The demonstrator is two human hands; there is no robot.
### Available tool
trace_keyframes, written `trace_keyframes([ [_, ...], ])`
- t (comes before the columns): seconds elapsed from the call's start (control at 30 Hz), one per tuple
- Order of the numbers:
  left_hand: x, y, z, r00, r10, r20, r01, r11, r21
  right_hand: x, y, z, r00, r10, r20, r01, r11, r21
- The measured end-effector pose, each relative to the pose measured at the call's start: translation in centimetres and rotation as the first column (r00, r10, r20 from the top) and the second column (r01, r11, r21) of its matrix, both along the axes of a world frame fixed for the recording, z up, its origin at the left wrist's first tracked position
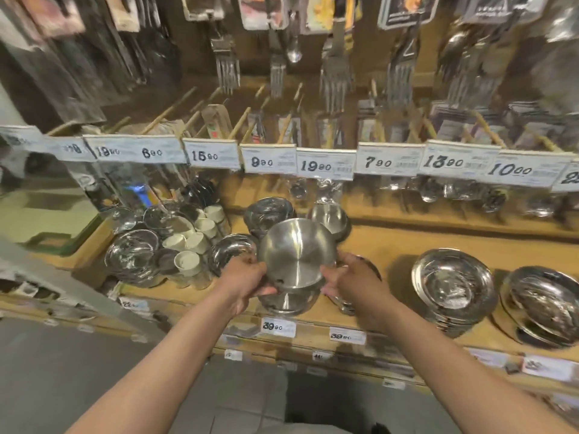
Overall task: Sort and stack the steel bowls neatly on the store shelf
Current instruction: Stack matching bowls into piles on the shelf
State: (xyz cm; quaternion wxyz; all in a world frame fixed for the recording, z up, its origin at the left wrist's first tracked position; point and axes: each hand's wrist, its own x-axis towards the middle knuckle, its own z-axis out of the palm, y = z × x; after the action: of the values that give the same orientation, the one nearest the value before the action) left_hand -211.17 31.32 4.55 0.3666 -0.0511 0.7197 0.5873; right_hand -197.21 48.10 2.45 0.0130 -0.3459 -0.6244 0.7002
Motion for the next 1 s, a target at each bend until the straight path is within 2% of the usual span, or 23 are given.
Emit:
trace_keyframes([
  [0.13, -1.2, -2.1, -2.2, 1.000, -0.012, 0.025, 0.013, 1.000, -0.026, -1.9, -2.9, -2.2, 0.994, -0.091, 0.066, 0.090, 0.996, 0.013],
  [0.33, -3.3, -2.8, -5.8, 0.986, -0.117, -0.118, 0.084, 0.964, -0.251, -3.0, -4.4, -3.8, 0.967, -0.072, 0.245, 0.004, 0.963, 0.269],
  [0.43, -3.1, -3.0, -7.1, 0.991, -0.107, -0.079, 0.085, 0.969, -0.234, -3.2, -5.1, -4.3, 0.951, -0.078, 0.298, -0.060, 0.902, 0.428],
  [0.57, -2.7, -2.7, -8.5, 0.997, -0.065, -0.047, 0.054, 0.977, -0.206, -3.4, -6.0, -4.8, 0.950, -0.155, 0.272, -0.025, 0.829, 0.559],
  [0.8, -2.9, -2.0, -9.5, 0.999, -0.051, -0.009, 0.048, 0.980, -0.192, -3.8, -7.8, -4.4, 0.936, -0.154, 0.318, -0.028, 0.864, 0.503],
  [1.0, -3.0, -1.7, -9.8, 0.992, -0.128, -0.012, 0.123, 0.973, -0.195, -3.5, -8.5, -4.4, 0.923, -0.209, 0.323, 0.011, 0.853, 0.522],
])
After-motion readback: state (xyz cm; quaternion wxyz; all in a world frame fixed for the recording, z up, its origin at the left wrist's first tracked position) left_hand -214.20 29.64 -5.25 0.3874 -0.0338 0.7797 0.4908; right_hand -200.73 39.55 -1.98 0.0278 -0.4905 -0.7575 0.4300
